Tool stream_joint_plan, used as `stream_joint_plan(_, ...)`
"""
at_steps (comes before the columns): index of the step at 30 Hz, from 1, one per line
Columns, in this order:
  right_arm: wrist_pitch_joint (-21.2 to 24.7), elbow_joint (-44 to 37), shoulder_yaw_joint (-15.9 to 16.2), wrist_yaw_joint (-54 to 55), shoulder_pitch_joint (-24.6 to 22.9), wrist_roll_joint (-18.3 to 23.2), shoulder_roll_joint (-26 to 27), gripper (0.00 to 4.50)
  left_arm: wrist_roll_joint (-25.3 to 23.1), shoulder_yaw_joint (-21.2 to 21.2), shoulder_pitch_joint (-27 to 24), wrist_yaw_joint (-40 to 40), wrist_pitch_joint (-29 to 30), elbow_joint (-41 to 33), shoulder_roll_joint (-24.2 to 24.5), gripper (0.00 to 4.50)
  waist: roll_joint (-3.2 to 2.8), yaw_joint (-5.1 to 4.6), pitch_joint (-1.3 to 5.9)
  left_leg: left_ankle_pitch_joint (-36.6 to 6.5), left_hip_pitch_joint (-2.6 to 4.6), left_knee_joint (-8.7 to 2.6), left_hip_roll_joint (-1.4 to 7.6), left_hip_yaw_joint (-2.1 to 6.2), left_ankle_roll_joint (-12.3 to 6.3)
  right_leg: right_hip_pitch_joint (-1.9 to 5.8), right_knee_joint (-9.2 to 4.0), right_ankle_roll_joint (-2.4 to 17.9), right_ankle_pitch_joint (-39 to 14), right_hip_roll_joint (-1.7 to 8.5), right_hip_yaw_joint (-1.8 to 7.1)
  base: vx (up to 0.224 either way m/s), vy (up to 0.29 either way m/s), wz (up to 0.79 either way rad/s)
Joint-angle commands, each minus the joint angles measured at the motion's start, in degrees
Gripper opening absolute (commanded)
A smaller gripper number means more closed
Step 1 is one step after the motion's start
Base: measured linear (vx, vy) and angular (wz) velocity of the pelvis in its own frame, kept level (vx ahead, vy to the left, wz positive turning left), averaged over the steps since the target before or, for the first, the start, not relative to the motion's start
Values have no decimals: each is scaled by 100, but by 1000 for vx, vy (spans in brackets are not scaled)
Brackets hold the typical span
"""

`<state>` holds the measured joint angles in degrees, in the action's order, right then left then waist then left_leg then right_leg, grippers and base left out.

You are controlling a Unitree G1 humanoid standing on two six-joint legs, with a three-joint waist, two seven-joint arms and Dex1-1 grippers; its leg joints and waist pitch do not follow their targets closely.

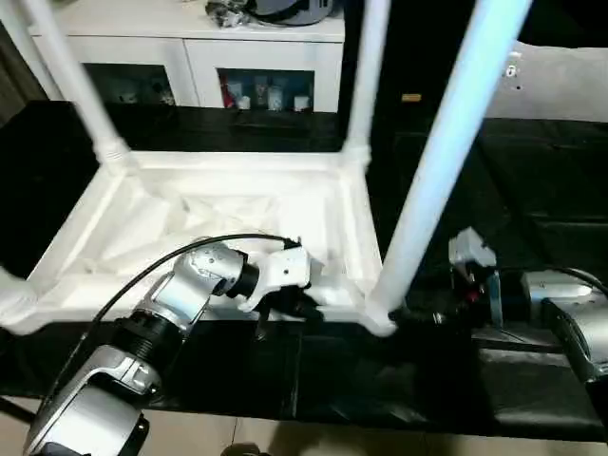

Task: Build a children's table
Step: Rotate leg to tighten

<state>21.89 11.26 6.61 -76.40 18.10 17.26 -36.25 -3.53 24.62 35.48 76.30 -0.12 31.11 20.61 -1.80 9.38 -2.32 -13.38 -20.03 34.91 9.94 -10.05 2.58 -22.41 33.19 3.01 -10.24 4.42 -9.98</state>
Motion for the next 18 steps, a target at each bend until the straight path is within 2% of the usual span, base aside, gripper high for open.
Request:
stream_joint_plan(1,-10,-168,39,-104,58,58,-30,289,8,163,46,232,-188,-203,-4,0,101,-22,398,35,13,-342,473,152,-696,352,-372,433,-1305,642,487,0,0,0)
stream_joint_plan(7,-54,-111,169,-282,49,113,15,232,7,200,68,365,-334,-147,-26,0,103,2,416,106,0,-334,474,161,-661,361,-340,424,-1161,641,491,0,0,0)
stream_joint_plan(12,19,-147,156,-318,0,199,22,209,22,203,59,358,-354,-127,-32,0,100,10,420,126,3,-332,472,158,-664,359,-344,411,-1169,636,485,0,0,0)
stream_joint_plan(15,160,-288,105,-288,-83,352,52,204,103,139,18,315,-239,-174,-80,0,95,14,419,105,0,-332,472,160,-650,364,-345,395,-1173,633,487,0,0,0)
stream_joint_plan(17,337,-425,33,-111,-148,465,148,202,145,49,-6,143,34,-248,-162,0,99,14,419,151,-7,-332,475,166,-658,369,-334,403,-1114,636,487,0,0,0)
stream_joint_plan(18,515,-498,-33,219,-150,476,292,201,140,-4,-16,-26,306,-295,-221,0,82,7,418,159,2,-339,493,168,-630,365,-334,422,-1095,641,493,0,0,0)
